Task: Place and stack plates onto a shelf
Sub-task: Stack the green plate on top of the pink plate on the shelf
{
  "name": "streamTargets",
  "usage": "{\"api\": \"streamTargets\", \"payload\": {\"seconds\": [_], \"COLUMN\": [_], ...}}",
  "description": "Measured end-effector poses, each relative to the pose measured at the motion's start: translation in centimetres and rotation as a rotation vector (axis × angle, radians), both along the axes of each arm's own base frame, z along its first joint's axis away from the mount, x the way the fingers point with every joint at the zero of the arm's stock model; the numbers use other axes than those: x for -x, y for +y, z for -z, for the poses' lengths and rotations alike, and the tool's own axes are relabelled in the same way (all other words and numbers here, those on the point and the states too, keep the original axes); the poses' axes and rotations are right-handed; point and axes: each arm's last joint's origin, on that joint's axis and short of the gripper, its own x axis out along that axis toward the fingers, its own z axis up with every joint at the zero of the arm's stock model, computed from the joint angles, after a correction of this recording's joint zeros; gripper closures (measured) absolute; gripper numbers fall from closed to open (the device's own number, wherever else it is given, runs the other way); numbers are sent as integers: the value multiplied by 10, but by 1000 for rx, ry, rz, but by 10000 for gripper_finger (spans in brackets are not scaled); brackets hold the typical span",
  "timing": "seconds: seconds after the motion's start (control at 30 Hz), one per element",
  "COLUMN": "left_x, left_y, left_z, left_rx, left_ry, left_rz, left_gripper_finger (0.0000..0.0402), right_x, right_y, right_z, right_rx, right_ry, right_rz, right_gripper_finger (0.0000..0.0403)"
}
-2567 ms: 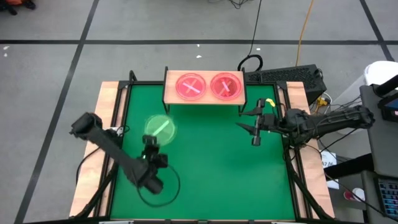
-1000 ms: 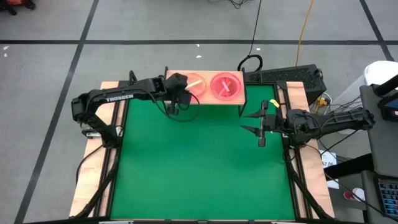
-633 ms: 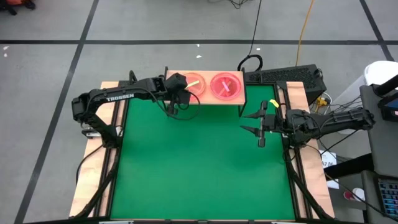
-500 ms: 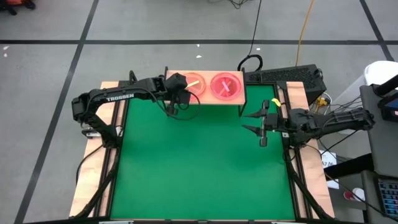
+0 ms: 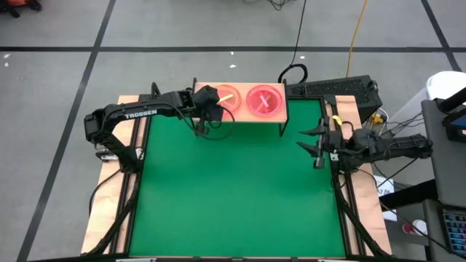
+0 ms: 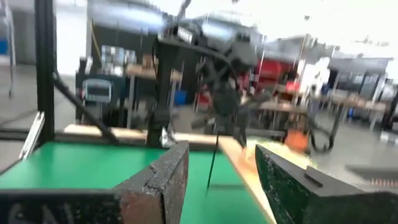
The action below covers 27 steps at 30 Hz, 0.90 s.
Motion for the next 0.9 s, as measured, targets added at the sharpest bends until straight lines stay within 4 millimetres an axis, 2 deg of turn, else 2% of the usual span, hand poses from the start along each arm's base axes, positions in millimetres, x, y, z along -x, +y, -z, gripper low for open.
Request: {"api": "streamTargets", "payload": {"seconds": [0.17, 0.33, 0.6, 0.77, 0.9], "left_x": [0, 0, 0, 0, -1], "left_y": [0, 0, 0, 0, 1], "left_z": [0, 0, 0, 0, -1], "left_rx": [25, 33, 26, 23, 20], "left_ry": [-21, -24, -24, -24, -33], "left_rz": [-43, -54, -48, -45, -44], "left_gripper_finger": [380, 380, 380, 380, 380], "right_x": [11, 22, 16, 17, 14], "right_y": [-1, -3, -8, -7, -5], "right_z": [23, 40, 60, 59, 63], "right_rx": [49, 69, 20, 17, 2], "right_ry": [-181, -285, -198, -230, -201], "right_rz": [17, 39, 225, 198, 135], "right_gripper_finger": [252, 285, 343, 395, 399]}}
